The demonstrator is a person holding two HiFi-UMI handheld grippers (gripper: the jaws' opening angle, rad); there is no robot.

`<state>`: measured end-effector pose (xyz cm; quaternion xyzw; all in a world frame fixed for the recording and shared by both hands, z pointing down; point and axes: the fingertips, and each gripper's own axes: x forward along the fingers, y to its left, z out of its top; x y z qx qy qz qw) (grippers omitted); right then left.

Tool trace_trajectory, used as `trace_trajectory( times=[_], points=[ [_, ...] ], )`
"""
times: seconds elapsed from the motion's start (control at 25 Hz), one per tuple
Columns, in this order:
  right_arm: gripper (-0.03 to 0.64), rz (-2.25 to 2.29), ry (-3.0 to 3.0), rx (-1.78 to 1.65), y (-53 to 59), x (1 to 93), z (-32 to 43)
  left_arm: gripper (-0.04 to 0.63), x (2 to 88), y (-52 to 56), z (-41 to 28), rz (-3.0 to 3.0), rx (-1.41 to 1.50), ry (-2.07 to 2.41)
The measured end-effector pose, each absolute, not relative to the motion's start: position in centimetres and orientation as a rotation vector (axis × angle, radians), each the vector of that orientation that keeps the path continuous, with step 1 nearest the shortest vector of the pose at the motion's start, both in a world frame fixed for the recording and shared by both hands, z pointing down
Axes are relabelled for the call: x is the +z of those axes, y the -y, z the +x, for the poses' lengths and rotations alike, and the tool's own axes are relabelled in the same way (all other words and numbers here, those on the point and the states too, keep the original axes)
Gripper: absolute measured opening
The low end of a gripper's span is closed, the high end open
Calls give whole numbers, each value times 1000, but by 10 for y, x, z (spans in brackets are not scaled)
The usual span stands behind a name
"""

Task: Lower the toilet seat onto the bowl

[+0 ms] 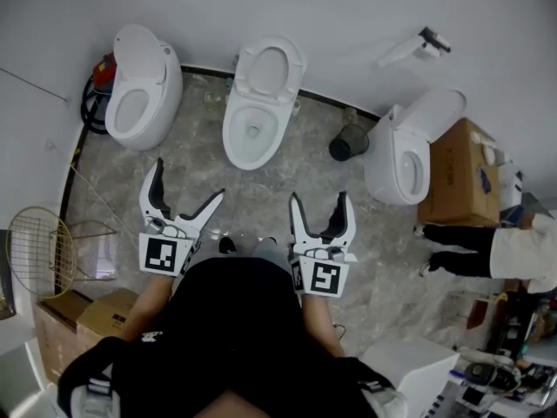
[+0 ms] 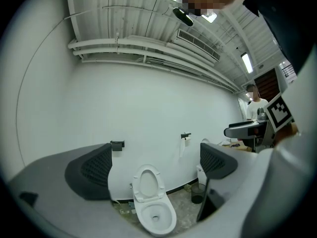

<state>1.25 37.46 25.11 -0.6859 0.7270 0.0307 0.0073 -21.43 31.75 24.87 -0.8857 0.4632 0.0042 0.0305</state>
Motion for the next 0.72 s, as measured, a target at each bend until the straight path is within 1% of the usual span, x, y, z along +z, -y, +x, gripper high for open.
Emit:
trace_trajectory(
  times=[0.4, 0.72],
  points=[
    [402, -2126, -2262, 99, -343, 253, 5, 537, 260, -287, -227, -2747, 8, -1454],
    [402, -2107, -2293, 75, -279, 265, 24, 537, 268, -234, -203, -2750, -15, -1471]
  ],
)
